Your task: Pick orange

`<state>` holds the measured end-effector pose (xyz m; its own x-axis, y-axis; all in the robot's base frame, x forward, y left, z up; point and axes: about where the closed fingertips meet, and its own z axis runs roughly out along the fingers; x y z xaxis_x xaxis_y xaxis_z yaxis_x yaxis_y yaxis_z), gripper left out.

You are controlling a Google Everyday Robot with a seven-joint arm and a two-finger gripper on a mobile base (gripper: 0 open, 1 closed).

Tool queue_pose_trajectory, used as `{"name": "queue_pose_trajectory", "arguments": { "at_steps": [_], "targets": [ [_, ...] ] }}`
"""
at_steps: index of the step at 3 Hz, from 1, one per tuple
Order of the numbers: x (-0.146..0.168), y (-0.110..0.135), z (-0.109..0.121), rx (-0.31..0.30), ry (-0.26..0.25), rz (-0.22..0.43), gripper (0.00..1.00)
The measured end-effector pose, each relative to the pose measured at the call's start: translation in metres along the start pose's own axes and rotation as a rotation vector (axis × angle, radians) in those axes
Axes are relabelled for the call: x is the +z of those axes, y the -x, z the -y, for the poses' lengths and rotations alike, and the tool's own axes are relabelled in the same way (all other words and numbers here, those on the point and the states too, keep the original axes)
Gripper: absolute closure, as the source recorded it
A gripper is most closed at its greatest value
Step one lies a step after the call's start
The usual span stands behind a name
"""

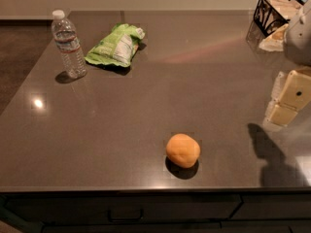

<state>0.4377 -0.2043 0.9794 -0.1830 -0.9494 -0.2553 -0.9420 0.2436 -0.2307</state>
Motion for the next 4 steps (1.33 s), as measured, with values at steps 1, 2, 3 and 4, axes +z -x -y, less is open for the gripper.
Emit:
{"name": "queue_pose_trajectory", "arguments": {
  "at_steps": [1,2,3,4],
  "targets": [
    [0.017,0.030,-0.020,-0.066,0.066,0.119,0.00],
    [0.043,0.064,-0.049,-0.153,0.122,0.229,0.00],
    [0.078,0.086,-0.072,-0.239,0.150,0.253,0.00],
    [0.109,0.095,-0.090,-0.304,0.194,0.243,0.00]
  ]
}}
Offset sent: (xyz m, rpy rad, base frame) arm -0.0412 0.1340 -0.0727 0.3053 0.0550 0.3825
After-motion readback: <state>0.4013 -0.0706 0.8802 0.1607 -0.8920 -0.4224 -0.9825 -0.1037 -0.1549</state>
